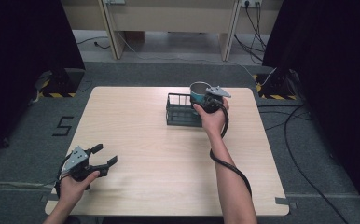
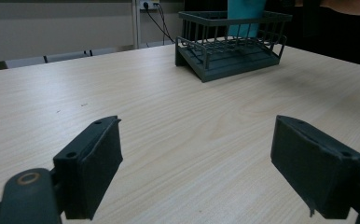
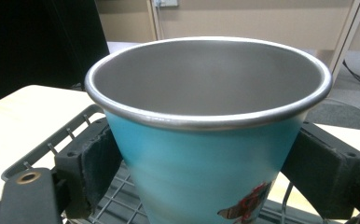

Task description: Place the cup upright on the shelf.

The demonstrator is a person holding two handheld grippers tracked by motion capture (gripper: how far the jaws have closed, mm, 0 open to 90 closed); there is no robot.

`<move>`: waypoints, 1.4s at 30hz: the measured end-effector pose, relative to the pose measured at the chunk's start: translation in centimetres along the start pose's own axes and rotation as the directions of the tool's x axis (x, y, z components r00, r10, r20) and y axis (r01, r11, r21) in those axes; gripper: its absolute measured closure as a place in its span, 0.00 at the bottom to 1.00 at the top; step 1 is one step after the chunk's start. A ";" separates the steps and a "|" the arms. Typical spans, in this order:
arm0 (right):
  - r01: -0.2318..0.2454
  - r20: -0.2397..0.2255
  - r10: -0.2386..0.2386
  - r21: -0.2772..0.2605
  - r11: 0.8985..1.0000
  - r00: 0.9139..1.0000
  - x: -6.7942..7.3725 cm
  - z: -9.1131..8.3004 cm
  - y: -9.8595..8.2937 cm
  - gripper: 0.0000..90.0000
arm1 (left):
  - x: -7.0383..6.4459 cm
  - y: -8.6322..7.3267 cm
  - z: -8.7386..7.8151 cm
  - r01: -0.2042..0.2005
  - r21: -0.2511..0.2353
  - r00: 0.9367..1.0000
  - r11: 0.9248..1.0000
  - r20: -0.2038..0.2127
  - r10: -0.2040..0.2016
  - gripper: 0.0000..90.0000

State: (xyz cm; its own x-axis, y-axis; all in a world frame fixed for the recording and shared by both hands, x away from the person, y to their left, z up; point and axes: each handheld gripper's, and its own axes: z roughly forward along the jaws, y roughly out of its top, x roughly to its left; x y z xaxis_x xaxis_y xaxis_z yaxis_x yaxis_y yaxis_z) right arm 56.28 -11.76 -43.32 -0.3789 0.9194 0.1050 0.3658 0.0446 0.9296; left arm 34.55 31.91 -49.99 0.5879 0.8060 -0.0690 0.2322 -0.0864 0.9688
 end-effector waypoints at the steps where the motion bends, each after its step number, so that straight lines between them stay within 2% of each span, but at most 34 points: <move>1: -0.005 0.003 0.005 0.012 1.000 1.000 0.0 0.1 -0.1 0.18 | 0.0 0.0 0.0 0.000 0.000 1.000 1.000 0.000 0.000 0.17; 9: -0.014 0.017 0.013 0.036 0.999 1.000 0.0 0.6 -0.5 0.18 | 0.0 0.0 0.0 0.001 -0.001 1.000 1.000 -0.001 -0.001 0.17; 22: 0.012 0.010 -0.012 0.047 0.999 1.000 0.3 0.5 -0.9 0.17 | 0.0 0.0 0.1 0.001 0.002 1.000 1.000 0.001 -0.001 0.17; 28: -0.010 0.009 0.010 0.050 0.999 1.000 0.4 0.4 -1.2 0.17 | 0.0 0.0 0.1 0.000 0.004 1.000 1.000 0.000 0.000 0.17; 42: -0.027 0.003 0.027 0.037 0.999 1.000 0.5 -0.6 -1.8 0.17 | 0.0 0.0 0.1 -0.001 0.002 1.000 1.000 -0.001 0.001 0.17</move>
State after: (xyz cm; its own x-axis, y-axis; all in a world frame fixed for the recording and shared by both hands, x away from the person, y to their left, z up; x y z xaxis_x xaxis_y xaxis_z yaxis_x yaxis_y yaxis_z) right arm 54.93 -11.61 -44.69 -0.3661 0.9216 0.1290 0.4070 0.0339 0.9128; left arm 34.59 31.84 -50.03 0.5872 0.8066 -0.0678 0.2332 -0.0884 0.9684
